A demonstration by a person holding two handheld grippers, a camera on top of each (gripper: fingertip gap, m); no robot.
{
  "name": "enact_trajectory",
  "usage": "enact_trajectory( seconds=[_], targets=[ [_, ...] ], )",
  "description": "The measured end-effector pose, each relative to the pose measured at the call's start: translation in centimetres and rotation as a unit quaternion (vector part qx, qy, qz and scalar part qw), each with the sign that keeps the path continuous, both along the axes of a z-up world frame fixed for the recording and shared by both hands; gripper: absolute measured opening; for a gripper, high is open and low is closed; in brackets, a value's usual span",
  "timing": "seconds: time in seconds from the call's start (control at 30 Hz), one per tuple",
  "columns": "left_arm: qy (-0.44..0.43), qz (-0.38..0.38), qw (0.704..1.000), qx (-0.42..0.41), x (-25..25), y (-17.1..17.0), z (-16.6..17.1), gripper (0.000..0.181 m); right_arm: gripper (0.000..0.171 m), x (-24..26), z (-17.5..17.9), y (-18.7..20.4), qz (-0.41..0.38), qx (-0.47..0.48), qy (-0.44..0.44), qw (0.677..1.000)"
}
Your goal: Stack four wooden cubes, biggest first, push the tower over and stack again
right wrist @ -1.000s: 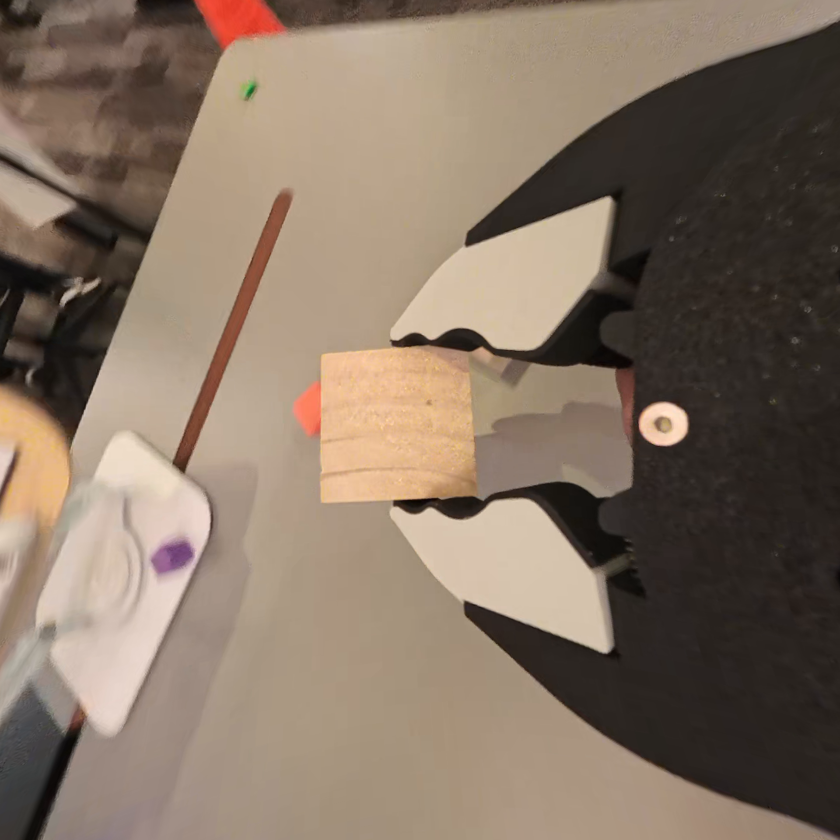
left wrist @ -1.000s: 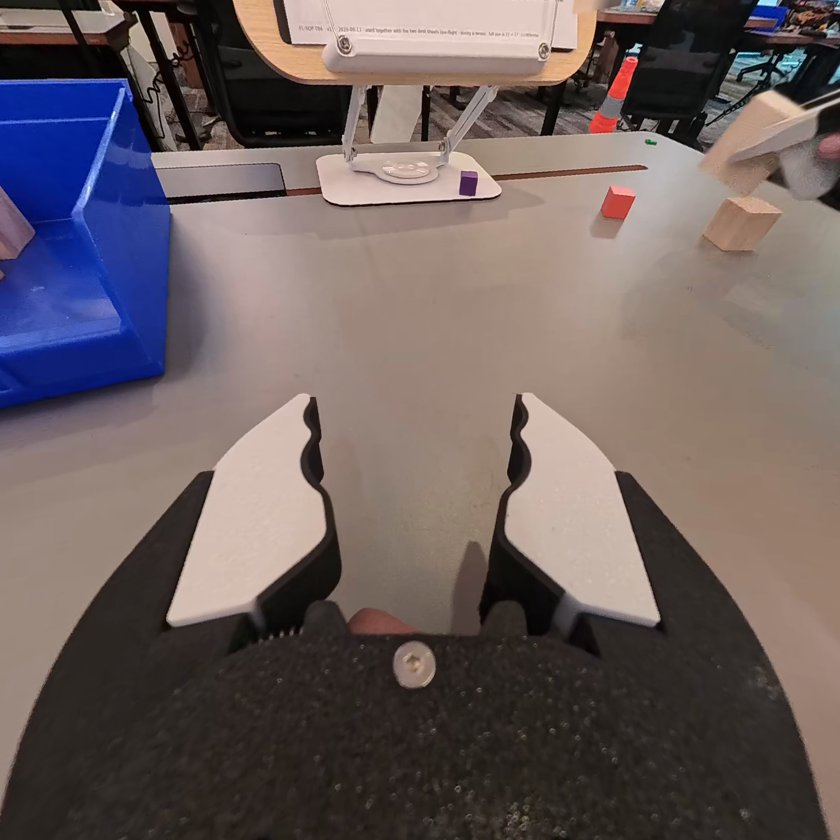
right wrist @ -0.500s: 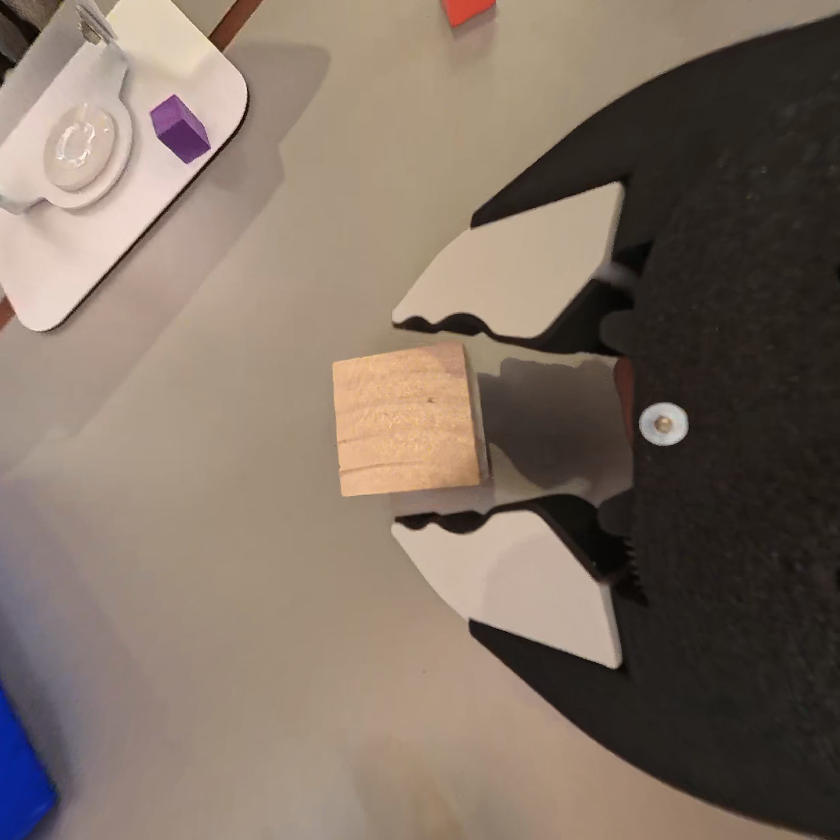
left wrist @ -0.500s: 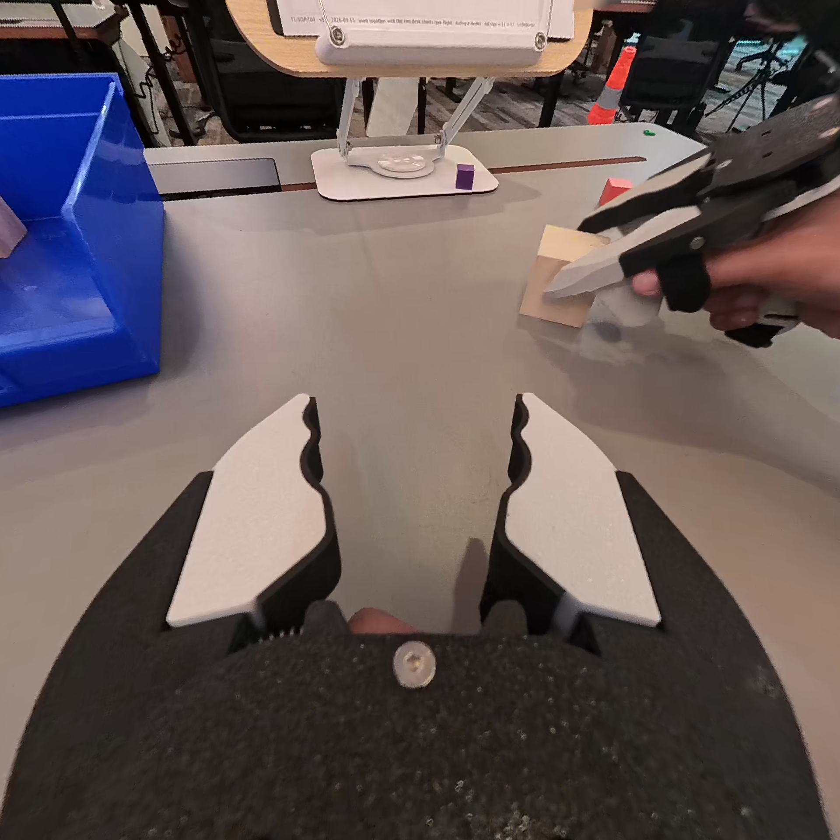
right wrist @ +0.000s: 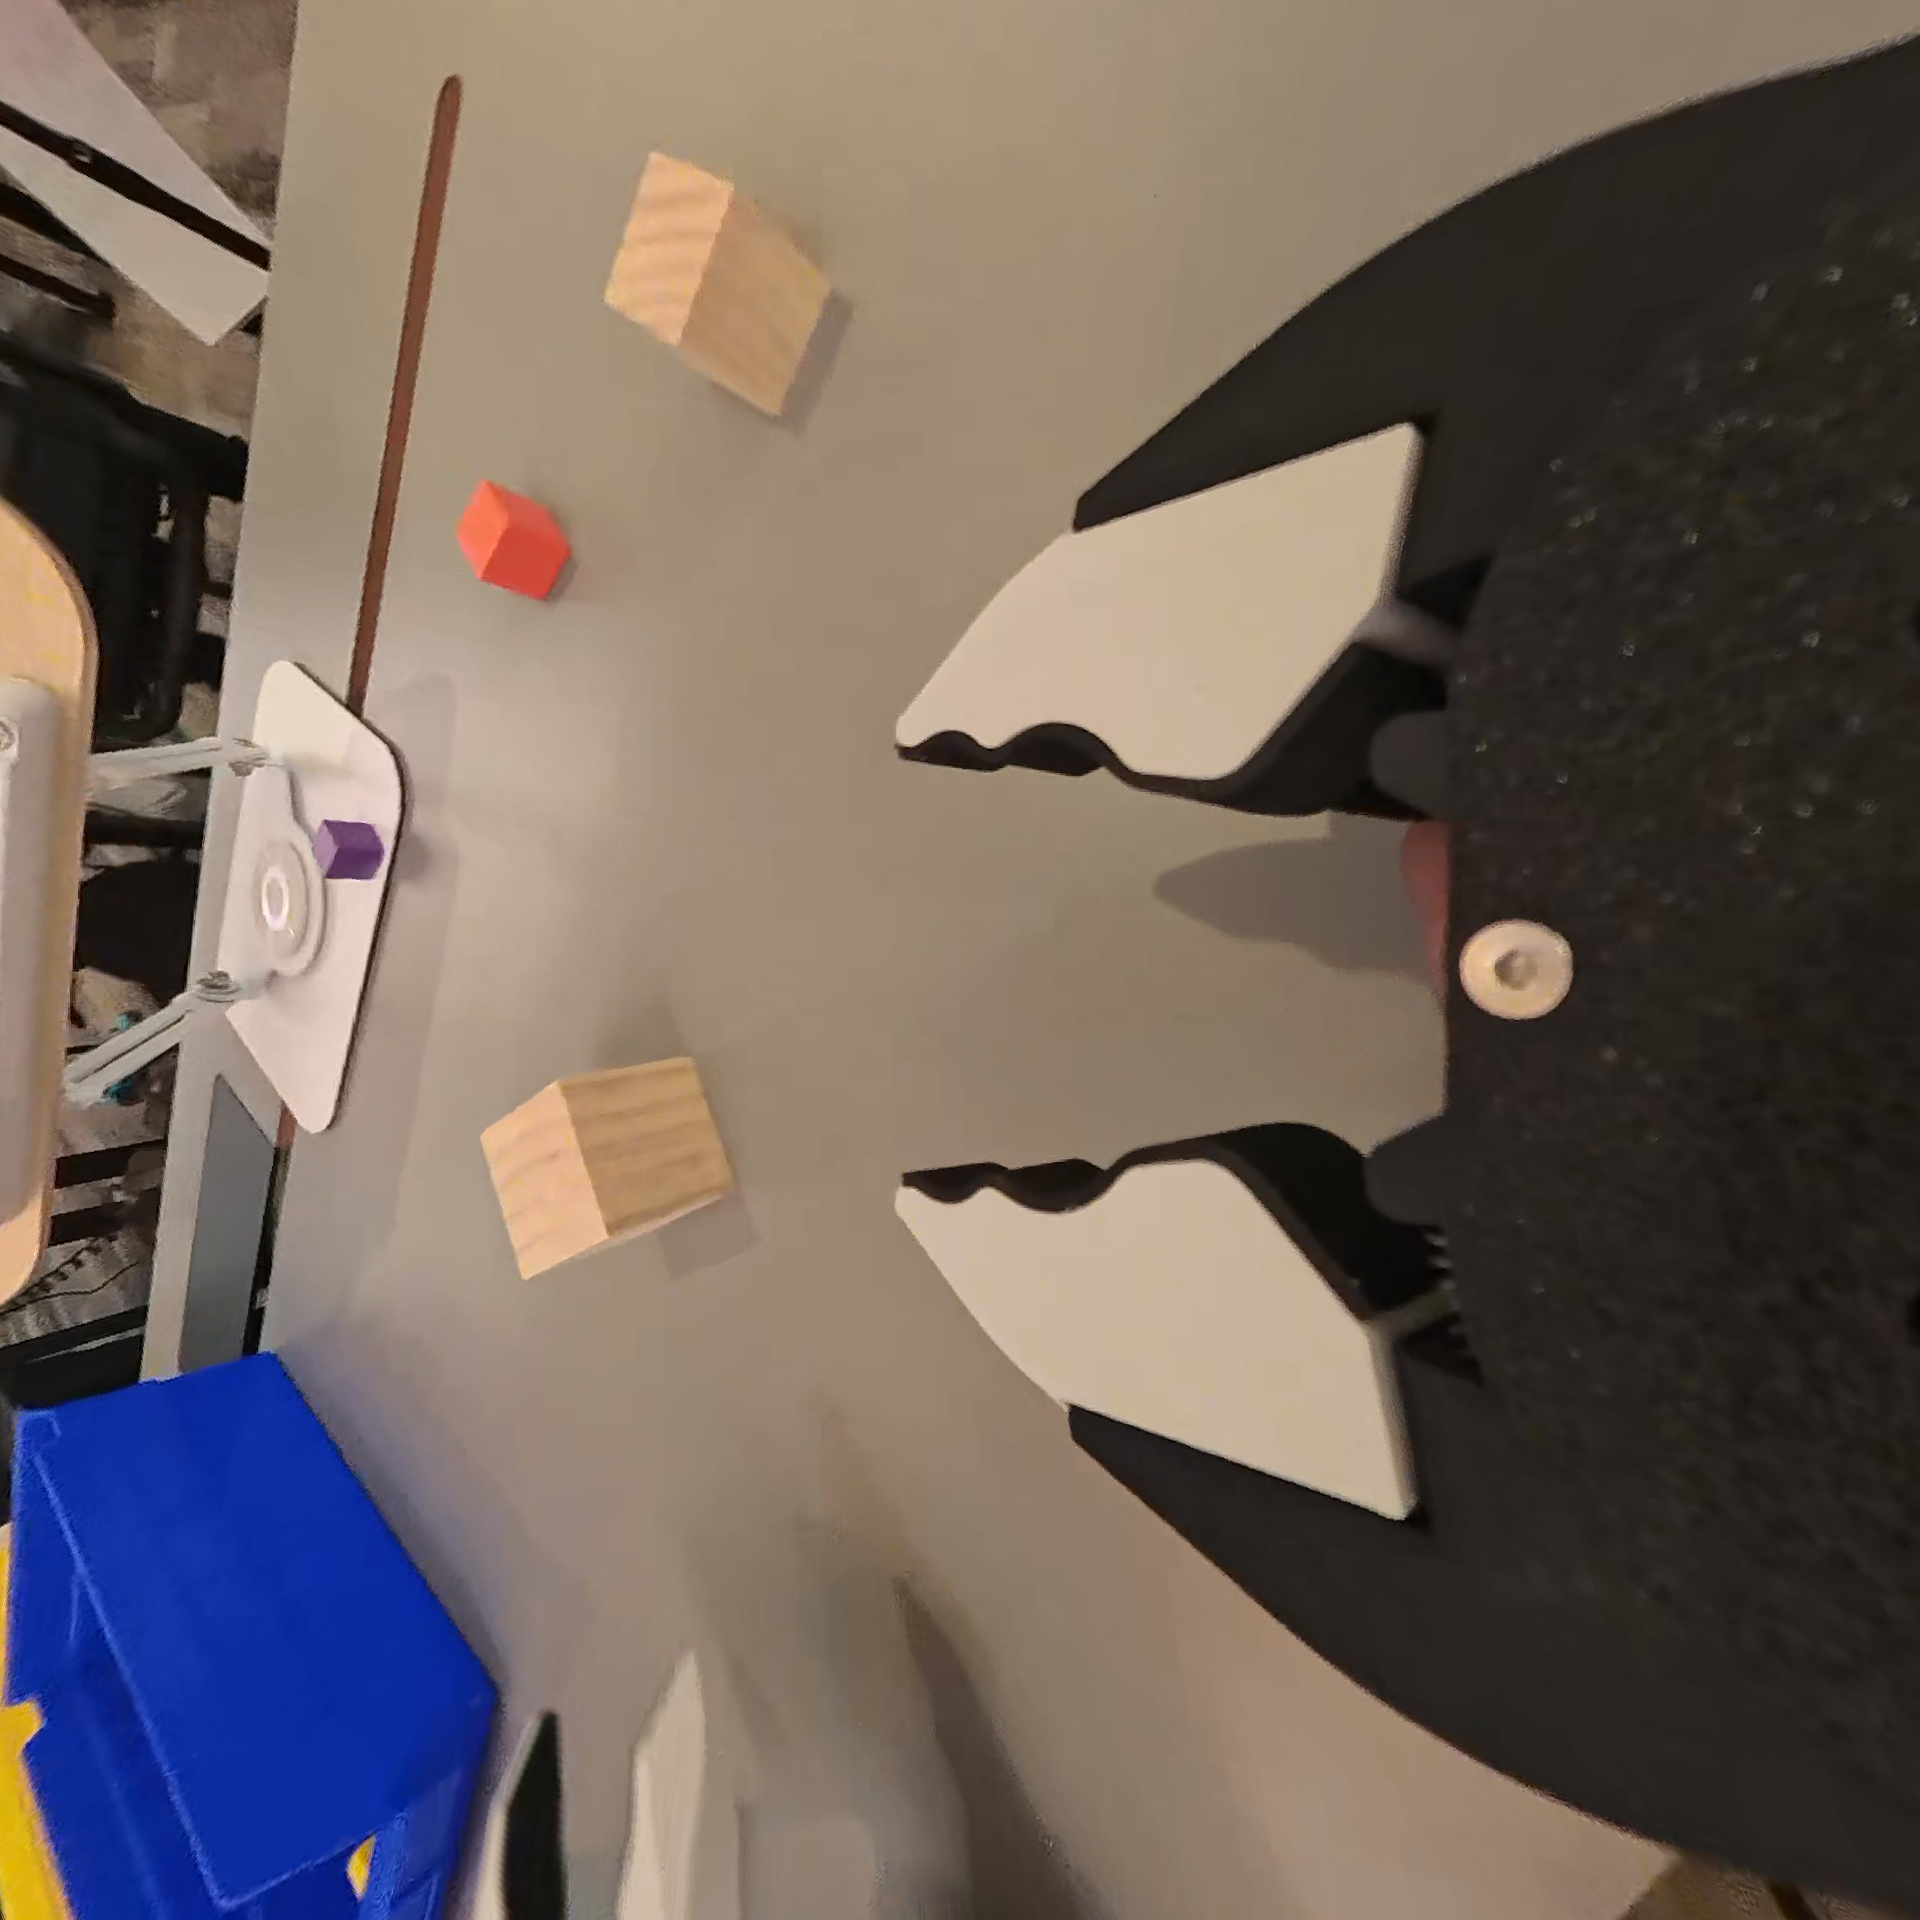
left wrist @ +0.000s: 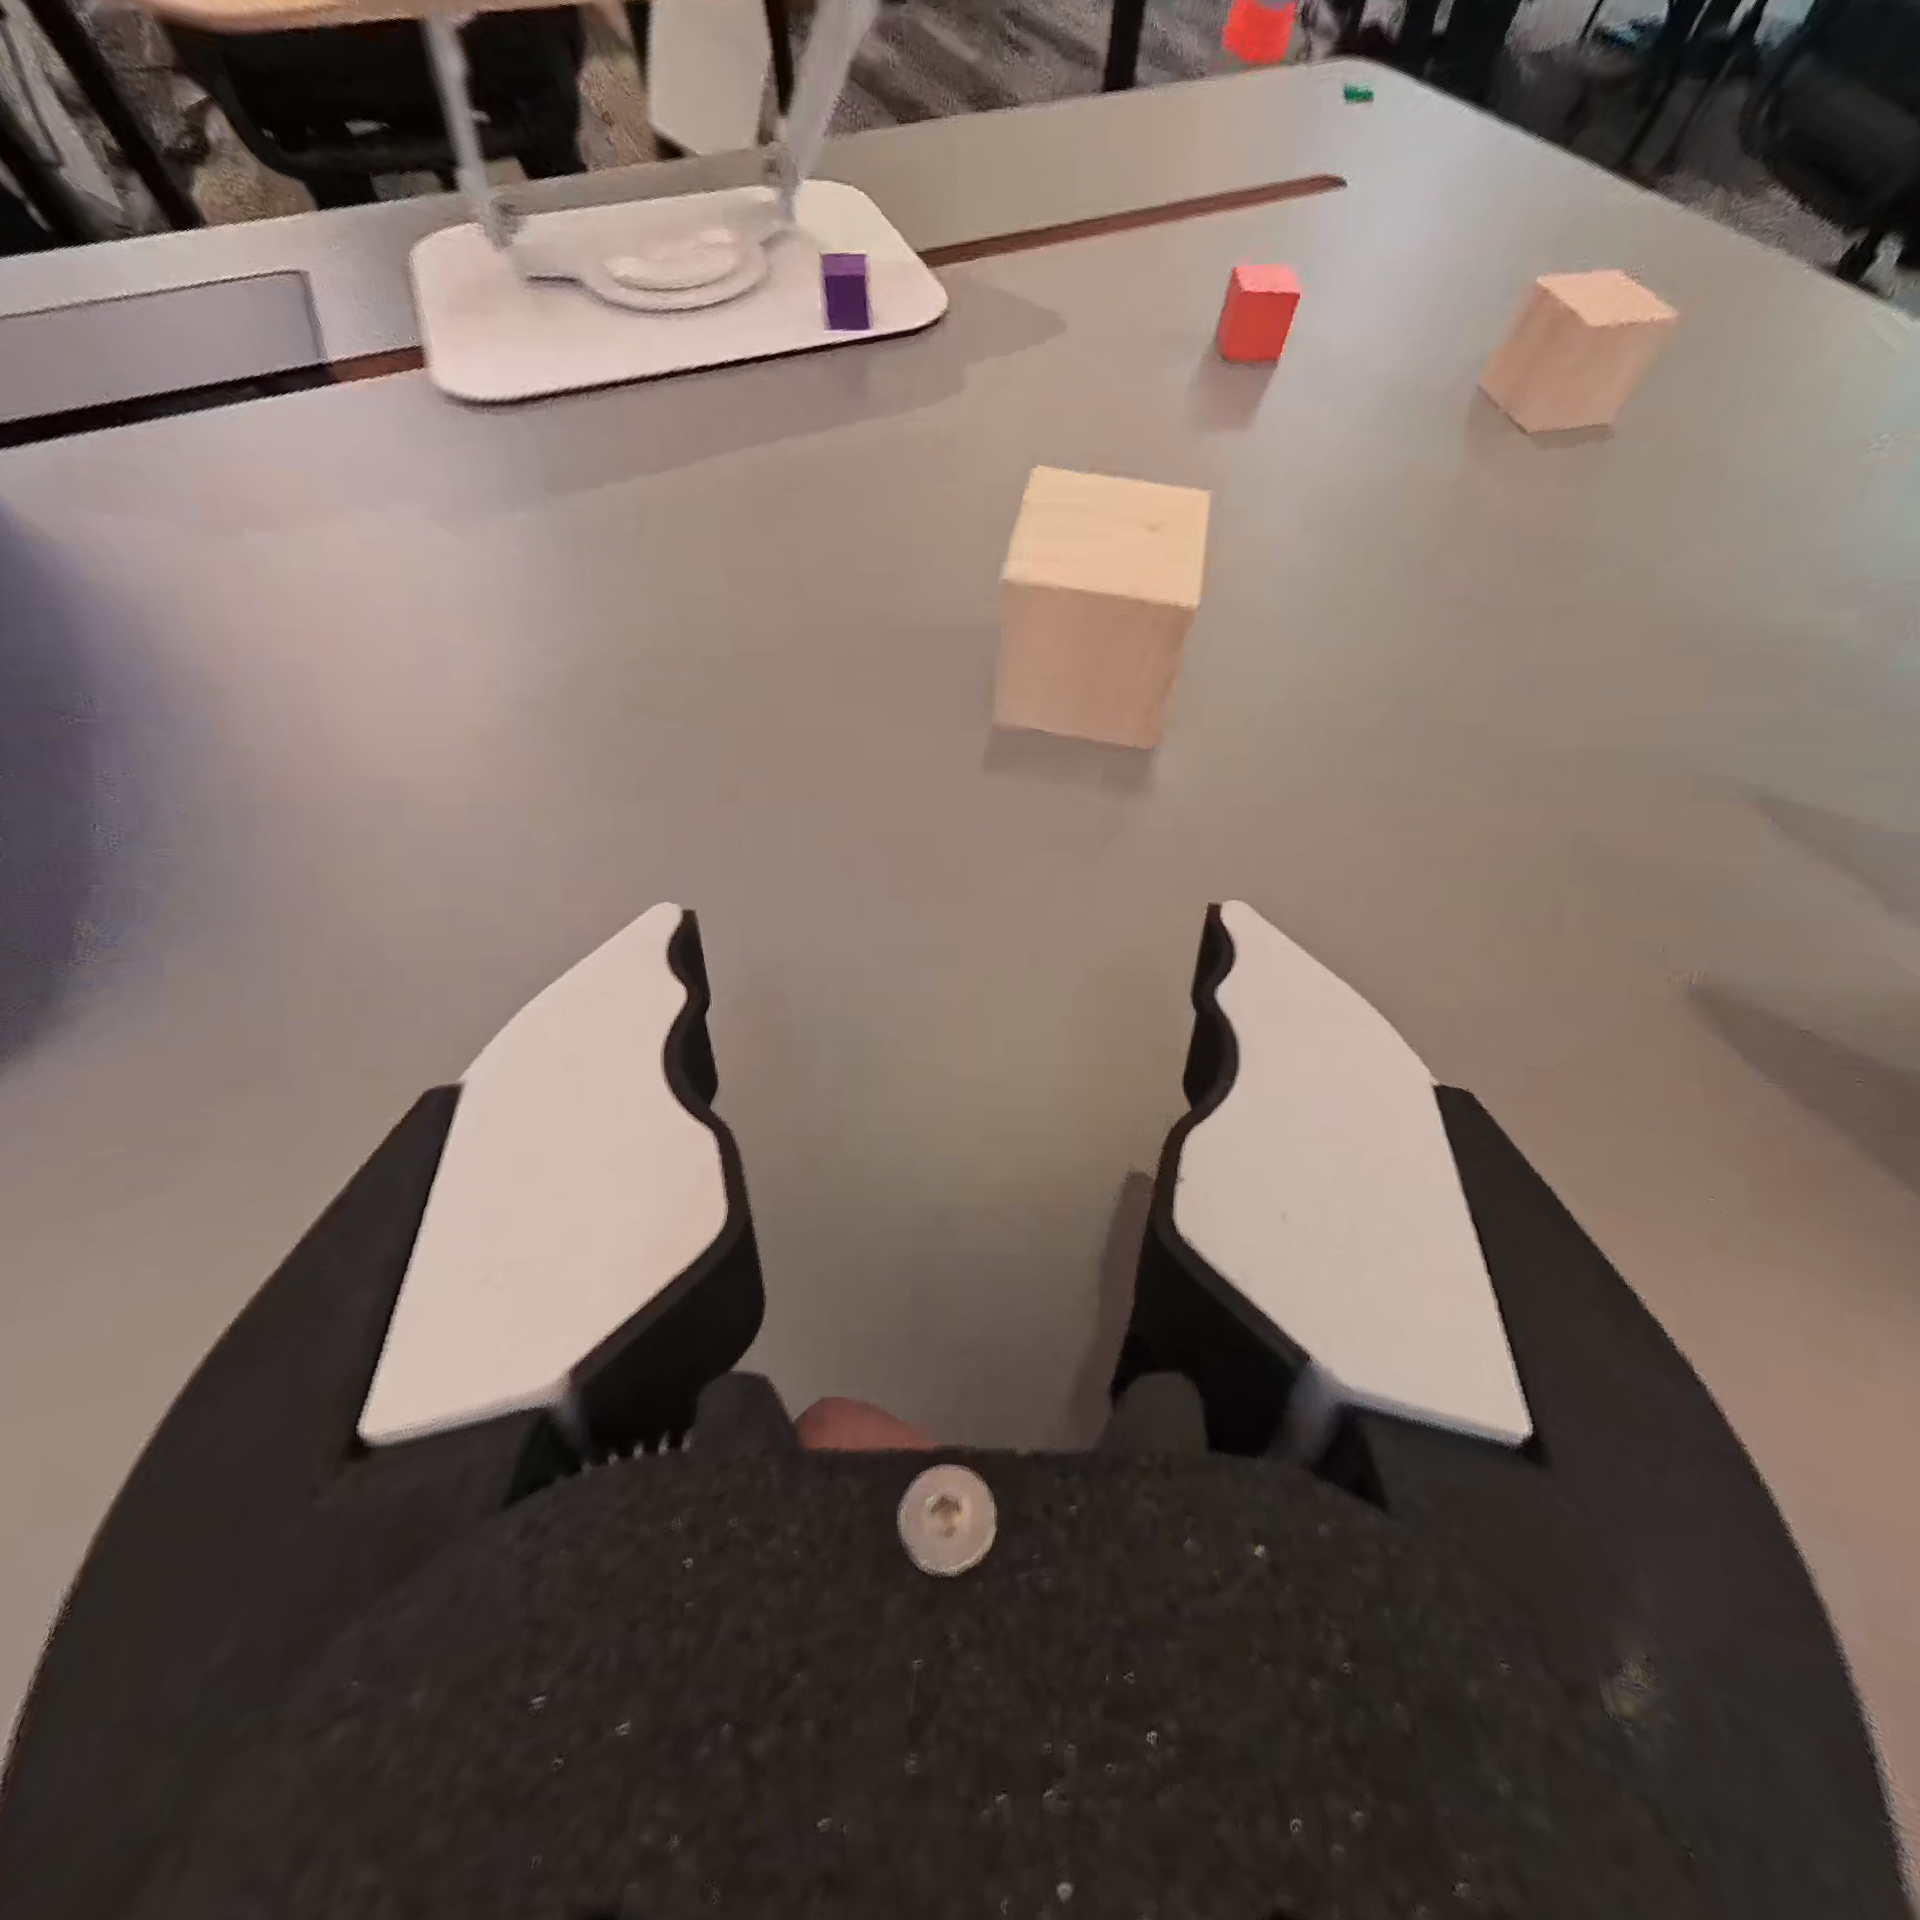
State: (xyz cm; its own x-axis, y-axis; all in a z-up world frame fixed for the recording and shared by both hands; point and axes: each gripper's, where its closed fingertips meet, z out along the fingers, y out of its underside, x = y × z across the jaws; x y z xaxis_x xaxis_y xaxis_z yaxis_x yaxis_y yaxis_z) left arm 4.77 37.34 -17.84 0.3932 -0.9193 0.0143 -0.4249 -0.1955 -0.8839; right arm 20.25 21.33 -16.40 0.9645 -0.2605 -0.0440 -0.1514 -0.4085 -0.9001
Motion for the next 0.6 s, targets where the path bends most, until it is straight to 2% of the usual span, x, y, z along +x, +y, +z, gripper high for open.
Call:
enact_trajectory(
  seconds=[0.1,0.3,0.4,0.47,0.5,0.6],
  targets=[
    [0.041,-0.018,0.999,0.002,4.7,-0.2,-0.4,0.091,0.073,0.5,-0.5,-1.3,-0.023,-0.028,-0.028,0.999],
    [0.090,-0.033,0.994,-0.054,11.2,-0.1,-2.7,0.092,0.075,-1.2,-1.9,-1.0,0.016,-0.030,0.003,0.999],
    [0.127,-0.033,0.991,-0.038,12.5,0.4,-4.2,0.090,0.075,-1.5,-1.6,-0.9,0.025,-0.019,0.011,0.999],
    [0.148,-0.035,0.988,-0.017,12.8,1.0,-4.8,0.078,0.073,-1.7,-1.6,-0.8,0.030,-0.016,0.020,0.999],
    [0.152,-0.034,0.988,-0.003,12.8,1.5,-4.7,0.065,0.073,-1.7,-1.7,-0.8,0.032,-0.017,0.023,0.999],
    [0.169,-0.091,0.981,0.002,12.8,1.6,-4.8,0.064,0.073,-1.8,-2.0,-0.8,0.035,-0.021,0.025,0.999]
  ],
)
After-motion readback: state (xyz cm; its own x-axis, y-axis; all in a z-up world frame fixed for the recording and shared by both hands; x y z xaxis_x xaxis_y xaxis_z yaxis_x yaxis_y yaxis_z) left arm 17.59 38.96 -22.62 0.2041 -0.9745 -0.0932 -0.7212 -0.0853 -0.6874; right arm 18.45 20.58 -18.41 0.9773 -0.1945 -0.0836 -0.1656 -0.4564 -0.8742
